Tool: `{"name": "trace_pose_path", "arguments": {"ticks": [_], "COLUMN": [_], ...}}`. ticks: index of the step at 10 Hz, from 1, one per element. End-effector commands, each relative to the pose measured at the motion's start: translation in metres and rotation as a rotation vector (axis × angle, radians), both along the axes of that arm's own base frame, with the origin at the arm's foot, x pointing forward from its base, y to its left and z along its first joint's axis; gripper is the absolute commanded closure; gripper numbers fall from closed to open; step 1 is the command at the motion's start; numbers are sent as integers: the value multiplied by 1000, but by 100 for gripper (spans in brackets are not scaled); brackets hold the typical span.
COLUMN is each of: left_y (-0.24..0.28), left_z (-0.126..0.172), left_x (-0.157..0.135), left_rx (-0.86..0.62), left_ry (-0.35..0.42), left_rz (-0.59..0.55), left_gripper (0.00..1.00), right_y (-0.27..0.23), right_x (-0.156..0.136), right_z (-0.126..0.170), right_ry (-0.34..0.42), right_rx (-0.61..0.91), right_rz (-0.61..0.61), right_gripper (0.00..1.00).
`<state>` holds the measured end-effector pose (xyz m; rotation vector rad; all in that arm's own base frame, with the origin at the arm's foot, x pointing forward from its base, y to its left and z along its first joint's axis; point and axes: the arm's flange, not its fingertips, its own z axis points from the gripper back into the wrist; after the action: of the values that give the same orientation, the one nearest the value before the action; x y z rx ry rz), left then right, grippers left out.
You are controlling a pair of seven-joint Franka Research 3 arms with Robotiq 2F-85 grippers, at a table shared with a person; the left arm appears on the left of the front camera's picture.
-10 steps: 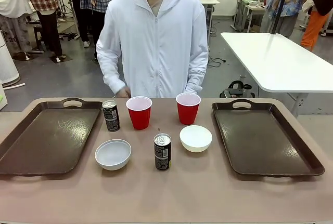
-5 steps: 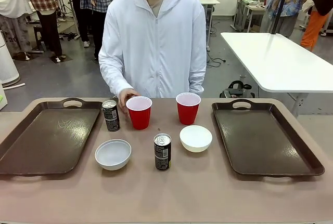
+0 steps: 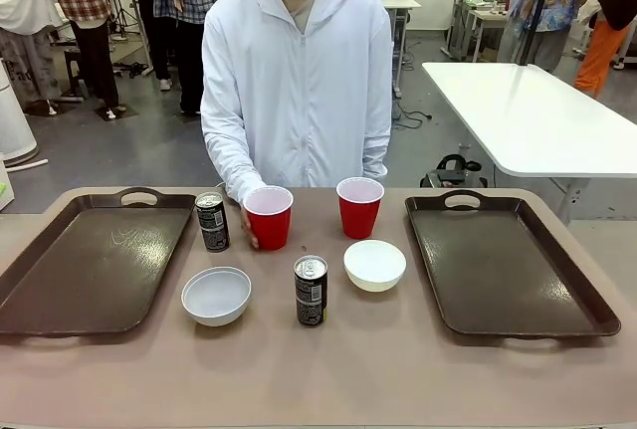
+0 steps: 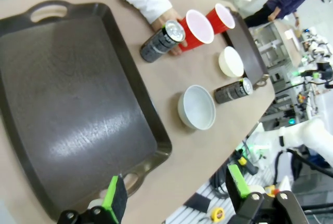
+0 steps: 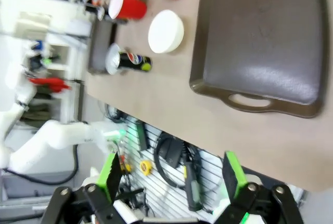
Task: Prepare tableware on both trays.
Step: Pick up a Picnic Bowl from the table and place it on a Handle tray.
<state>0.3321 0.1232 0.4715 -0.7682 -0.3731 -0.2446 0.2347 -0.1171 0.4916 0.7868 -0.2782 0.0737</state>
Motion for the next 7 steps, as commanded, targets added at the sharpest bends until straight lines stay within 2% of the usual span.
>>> {"name": "trace_pose_path", "arguments": {"ticks": [1, 2, 4, 7], "left_y": [1, 1, 1, 1], "left_z": [0, 0, 0, 0], "left_x": [0, 0, 0, 0], "left_rx": [-12, -12, -12, -12], "left_ry": [-5, -5, -5, -5], "left_rz": [-2, -2, -2, -2], "left_gripper": [0, 0, 0, 0], "right_y": [33, 52, 95, 175], "right_x": [-15, -13, 2, 34], "right_z": [46, 60, 69, 40], "right_ry": [5, 20, 97, 189], "right_rx": [-200, -296, -483, -716], "right_rz": [21, 19, 48, 96], "right_gripper": [0, 0, 0, 0]}}
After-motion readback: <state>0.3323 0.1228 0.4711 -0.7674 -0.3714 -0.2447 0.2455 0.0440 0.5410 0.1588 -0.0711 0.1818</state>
